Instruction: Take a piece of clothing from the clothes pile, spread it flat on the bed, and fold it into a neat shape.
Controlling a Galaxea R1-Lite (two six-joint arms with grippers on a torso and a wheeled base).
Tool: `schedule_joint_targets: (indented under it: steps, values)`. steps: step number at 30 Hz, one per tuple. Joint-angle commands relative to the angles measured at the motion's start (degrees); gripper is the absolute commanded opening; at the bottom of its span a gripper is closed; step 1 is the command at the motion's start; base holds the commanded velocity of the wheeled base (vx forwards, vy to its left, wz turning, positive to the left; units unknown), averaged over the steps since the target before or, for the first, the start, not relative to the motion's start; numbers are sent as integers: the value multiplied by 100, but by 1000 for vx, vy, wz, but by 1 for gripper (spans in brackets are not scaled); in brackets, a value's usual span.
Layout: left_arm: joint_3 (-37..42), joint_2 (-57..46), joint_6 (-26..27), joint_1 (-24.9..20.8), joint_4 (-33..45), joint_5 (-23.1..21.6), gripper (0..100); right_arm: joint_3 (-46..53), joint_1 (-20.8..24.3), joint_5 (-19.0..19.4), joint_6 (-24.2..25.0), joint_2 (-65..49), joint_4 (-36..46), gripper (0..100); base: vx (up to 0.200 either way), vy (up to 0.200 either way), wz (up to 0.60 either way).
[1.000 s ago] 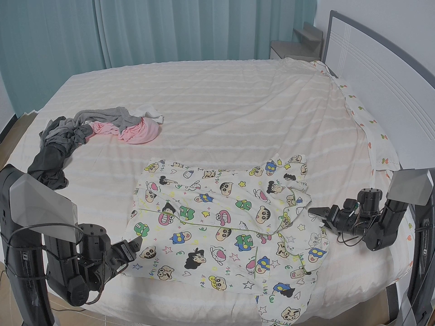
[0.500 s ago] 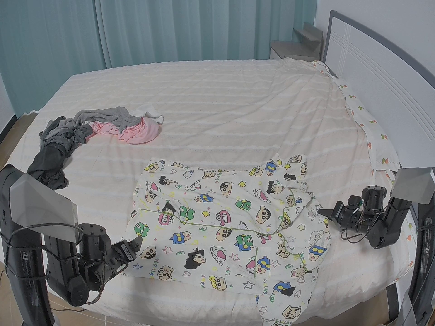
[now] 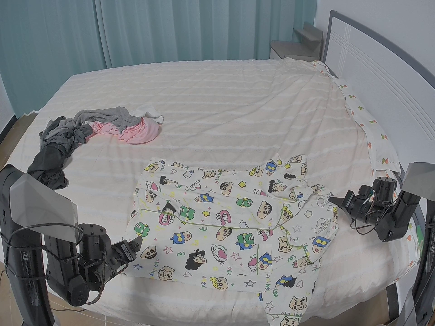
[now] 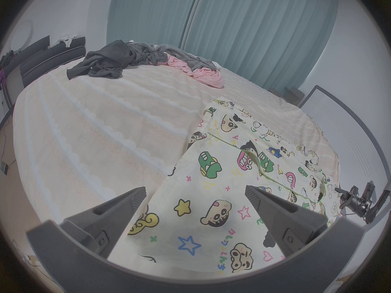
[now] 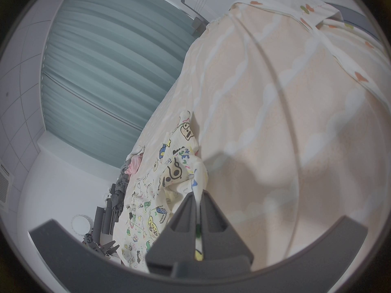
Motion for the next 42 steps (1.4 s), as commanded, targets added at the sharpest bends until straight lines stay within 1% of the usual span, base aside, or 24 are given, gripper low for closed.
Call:
schedule_joint_targets:
  steps: [1, 6, 8, 9, 10, 11, 13, 24, 25, 28, 32, 35, 39, 42]
  values:
    - [1, 0, -2, 8, -102, 1, 100, -102, -116, -2, -20, 49, 26, 0, 0, 0, 0]
    - [-25, 0, -2, 8, -102, 10, 100, -120, -186, -2, -29, 137, 106, 0, 0, 0, 0]
    - [-34, 0, -2, 8, -102, 1, 100, -129, -186, -2, -55, 190, 325, 0, 0, 0, 0]
    - [-34, 0, -2, 8, -102, 10, 100, -138, -186, -2, -125, 199, 501, 0, 0, 0, 0]
    - [-34, 0, -2, 8, -102, 10, 100, -138, -186, -2, -125, 199, 501, 0, 0, 0, 0]
    - [-34, 9, -2, 8, -102, 1, 100, -155, -204, -10, -283, 216, 615, 0, 0, 0, 0]
    - [-34, 9, -2, 8, -102, 1, 100, -190, -230, -19, -380, 251, 668, 0, 0, 0, 0]
    - [-52, 0, -2, 8, -102, 27, 100, -296, -335, -28, -591, 287, 1178, 0, 0, 0, 0]
    - [-61, -9, -2, 8, -102, 45, 100, -305, -335, -28, -591, 287, 1187, 100, 0, 0, 0]
    - [-96, 0, -11, -1, -102, 177, 100, -305, -335, -46, -609, 278, 1204, 100, 0, 0, 0]
    - [-96, 9, -11, -1, -102, 177, 100, -287, -318, -300, -617, 172, 1187, 100, 0, 0, 0]
    - [-87, 17, -11, -10, -102, 159, 100, -226, -300, -371, -617, -56, 1213, 100, 0, 0, 0]
    - [45, -79, -29, -10, -102, 45, 100, 240, -300, -371, -617, -584, 1204, 100, 0, 0, 0]
    - [273, -317, -46, -10, -102, -263, 100, 601, -318, -362, -582, -891, 1143, 100, 0, 0, 0]
